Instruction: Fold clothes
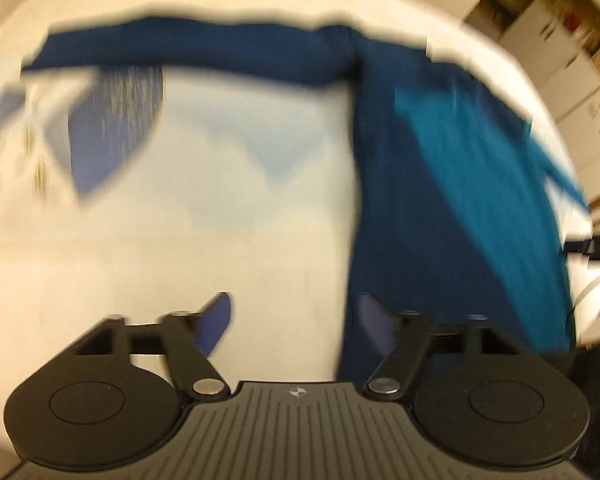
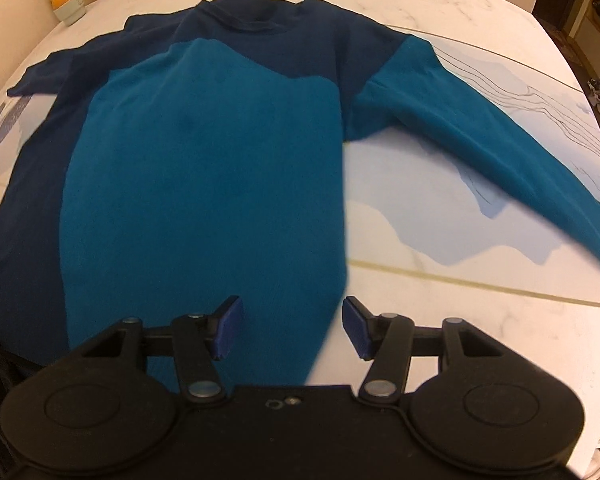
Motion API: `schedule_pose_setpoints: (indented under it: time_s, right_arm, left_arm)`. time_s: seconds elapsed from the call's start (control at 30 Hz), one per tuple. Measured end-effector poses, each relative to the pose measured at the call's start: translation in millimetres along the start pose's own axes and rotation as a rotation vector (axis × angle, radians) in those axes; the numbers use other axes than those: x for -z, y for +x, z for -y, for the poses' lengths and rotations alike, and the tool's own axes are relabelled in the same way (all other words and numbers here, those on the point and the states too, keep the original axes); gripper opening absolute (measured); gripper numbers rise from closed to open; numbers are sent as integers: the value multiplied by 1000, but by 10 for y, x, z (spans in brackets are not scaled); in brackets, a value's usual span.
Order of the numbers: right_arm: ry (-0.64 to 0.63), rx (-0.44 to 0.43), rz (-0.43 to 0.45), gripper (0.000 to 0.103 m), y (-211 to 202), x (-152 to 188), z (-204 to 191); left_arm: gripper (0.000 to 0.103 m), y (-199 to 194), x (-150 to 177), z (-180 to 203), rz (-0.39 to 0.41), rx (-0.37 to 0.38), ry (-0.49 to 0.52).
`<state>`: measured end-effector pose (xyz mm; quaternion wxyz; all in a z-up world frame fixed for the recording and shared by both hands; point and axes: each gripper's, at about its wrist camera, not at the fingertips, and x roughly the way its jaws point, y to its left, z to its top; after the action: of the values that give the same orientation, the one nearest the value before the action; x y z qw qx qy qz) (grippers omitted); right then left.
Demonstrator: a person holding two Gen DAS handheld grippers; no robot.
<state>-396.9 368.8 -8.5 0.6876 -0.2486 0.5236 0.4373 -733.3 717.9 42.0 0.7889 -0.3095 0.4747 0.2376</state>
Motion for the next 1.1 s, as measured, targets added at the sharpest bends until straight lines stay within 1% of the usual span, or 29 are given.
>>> schedule_pose_setpoints:
  time_s: [0.07,0.13,0.27,0.33,0.43,0.53,0.63,0.7,0.73,0.77,0.8,0.83,0.87,0.9,0.93,1.0,1.1]
  right_arm:
    - [14,10,2,103,46,-51,-60]
    - [57,21,2,103,86,-69,-161]
    - [80,41,-14,103,187,-72,-433]
    - [91,63,-22,103,233,-57,-542]
    - [113,93,-27,103,281,-41,-672]
    - [154,113,-24,103,287,-47,-716]
    - [178,131,-27,103,301,-62,-734]
    - [189,140,-30,103,310,-70,-741]
    - [193,144,-32,103,313,-76,-743]
    - [197,148,-33,103,316,-81,-746]
    - [201,151,-34,103,318,-87,-748]
    - [204,155,-35,103,321,-93,-747]
    - [207,158,-36,103,323,-99,-748]
    - [209,159,-35,103,323,-109,-753]
    - [209,160,-32,103,322,-124,-759]
    - [206,160,-24,103,316,-169,-774]
    - [198,158,-5,103,301,-261,-805]
  left_arm:
    - [74,73,-363,-54,51,-6,71]
    - [74,183,-743,-81,91,-10,148]
    - [74,553,-1571,81,173,-11,351]
    - [74,799,-1930,186,180,36,417]
    - [74,1237,-2360,443,148,96,504]
    - [74,1592,-2618,631,109,138,584]
    - [74,1863,-2680,783,72,157,647]
    - [73,2058,-2687,862,50,153,674]
    - [73,2122,-2685,875,36,152,686]
    - [72,2123,-2682,874,40,152,692]
    - [66,2123,-2680,873,45,152,698]
    - [53,2124,-2677,871,49,151,704]
    - [42,2124,-2675,870,53,151,709]
    - [16,2111,-2689,866,54,148,711]
    - [9,2106,-2685,856,48,147,709]
    - [7,2063,-2663,825,56,148,714]
    - [6,2004,-2620,789,105,74,749]
